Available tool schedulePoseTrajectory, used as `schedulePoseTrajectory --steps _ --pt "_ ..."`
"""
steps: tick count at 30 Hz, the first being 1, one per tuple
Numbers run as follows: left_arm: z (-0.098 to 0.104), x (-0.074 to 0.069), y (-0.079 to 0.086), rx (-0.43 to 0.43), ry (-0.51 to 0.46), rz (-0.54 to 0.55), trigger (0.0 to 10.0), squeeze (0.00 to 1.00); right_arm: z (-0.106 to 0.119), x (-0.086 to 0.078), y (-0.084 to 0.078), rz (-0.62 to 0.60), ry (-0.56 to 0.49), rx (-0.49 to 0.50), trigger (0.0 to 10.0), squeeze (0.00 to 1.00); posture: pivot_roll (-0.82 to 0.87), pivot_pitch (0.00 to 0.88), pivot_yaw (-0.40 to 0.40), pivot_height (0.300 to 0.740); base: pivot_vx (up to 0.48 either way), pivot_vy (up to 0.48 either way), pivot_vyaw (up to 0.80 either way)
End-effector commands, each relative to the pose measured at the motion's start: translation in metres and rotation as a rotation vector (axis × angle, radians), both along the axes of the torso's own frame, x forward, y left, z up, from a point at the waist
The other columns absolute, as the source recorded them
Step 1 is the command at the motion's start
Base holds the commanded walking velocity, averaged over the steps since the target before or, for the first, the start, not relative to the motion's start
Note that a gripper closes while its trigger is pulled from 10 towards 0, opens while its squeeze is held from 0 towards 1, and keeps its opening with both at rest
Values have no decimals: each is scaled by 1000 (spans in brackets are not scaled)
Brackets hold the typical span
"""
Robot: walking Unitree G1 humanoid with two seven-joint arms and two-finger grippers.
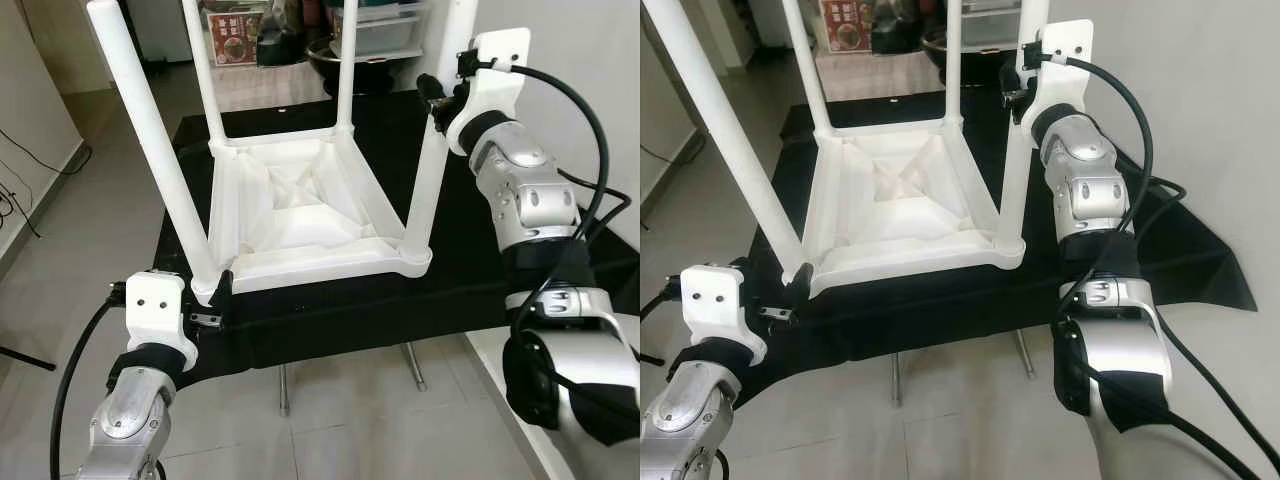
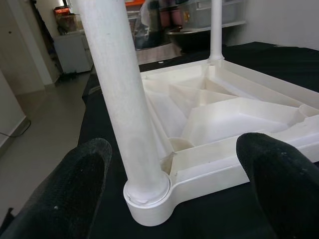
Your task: Building children table
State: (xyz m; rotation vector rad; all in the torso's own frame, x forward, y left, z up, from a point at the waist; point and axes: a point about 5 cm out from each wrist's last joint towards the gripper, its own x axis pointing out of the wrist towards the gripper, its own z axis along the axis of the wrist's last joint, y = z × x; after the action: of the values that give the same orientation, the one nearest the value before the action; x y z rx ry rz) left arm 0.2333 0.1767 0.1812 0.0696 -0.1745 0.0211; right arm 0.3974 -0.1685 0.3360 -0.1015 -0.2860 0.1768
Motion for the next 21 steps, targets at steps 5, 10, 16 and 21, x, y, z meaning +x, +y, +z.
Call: schedulePoseTrajectory --steps 5,10,16,21 --pt "5 2 16 23 -11 92 10000 0 -20 3 28 142 116 -62 0 0 49 106 -38 740 0 0 0" --pt "-2 11 28 6 4 126 10000 0 -19 3 29 149 119 -58 0 0 42 111 -35 740 0 0 0" --pt "-11 34 49 -66 28 139 10000 1000 -17 1 31 160 122 -45 0 0 32 122 -25 740 0 0 0" --pt "-9 54 64 -74 34 159 10000 1000 -16 -2 33 171 122 -38 0 0 23 131 -21 740 0 0 0"
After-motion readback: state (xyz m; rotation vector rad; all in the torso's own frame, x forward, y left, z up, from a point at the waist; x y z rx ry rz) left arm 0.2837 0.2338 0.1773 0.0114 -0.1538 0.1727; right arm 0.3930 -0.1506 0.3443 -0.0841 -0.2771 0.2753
